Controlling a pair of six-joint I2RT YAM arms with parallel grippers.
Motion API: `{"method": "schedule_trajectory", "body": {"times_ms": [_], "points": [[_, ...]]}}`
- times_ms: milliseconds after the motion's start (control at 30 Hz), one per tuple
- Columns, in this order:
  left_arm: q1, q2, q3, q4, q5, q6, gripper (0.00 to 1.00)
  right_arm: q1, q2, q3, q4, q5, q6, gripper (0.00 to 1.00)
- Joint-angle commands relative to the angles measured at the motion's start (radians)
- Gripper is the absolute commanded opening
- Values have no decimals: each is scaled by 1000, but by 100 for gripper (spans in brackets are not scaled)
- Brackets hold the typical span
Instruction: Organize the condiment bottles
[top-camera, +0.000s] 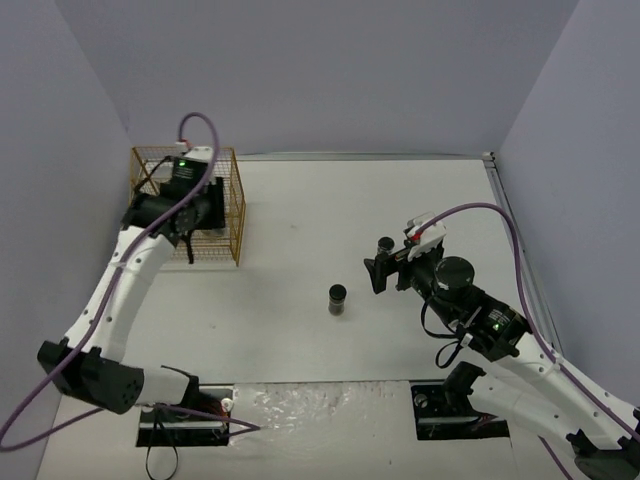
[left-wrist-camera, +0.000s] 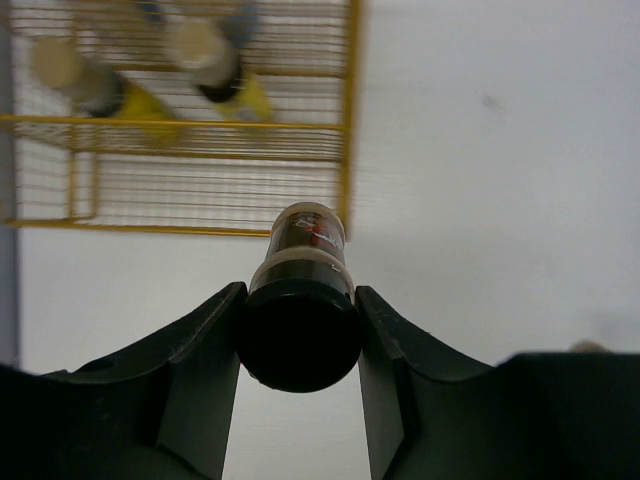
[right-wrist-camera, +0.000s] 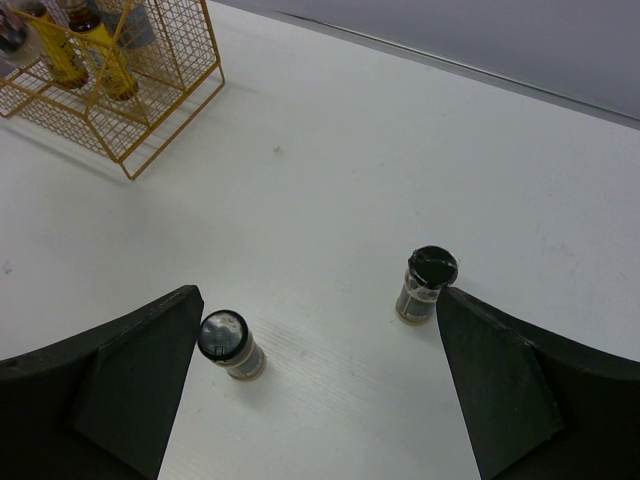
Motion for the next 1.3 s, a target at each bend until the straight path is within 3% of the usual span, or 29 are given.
{"method": "schedule_trajectory", "body": {"times_ms": [0,100,333,600,1067,1267], "points": [[211,-47,40,-35,-3,75,3,-1,-12,16,57,-35,13,100],[378,-23,34,18,99,93,2,1,-11,15,58,-68,21,100],[498,79,86,92,127,129,1,1,-20,9,60,-92,18,100],[566,138,58,188,130,171,1,1,-12,10,62,-102,13,100],[573,244,0,236,158,178,1,1,-8,2,65,-95,17,100],[573,284,-24,243,142,161,7,0,-8,2,65,-88,16,100]]}}
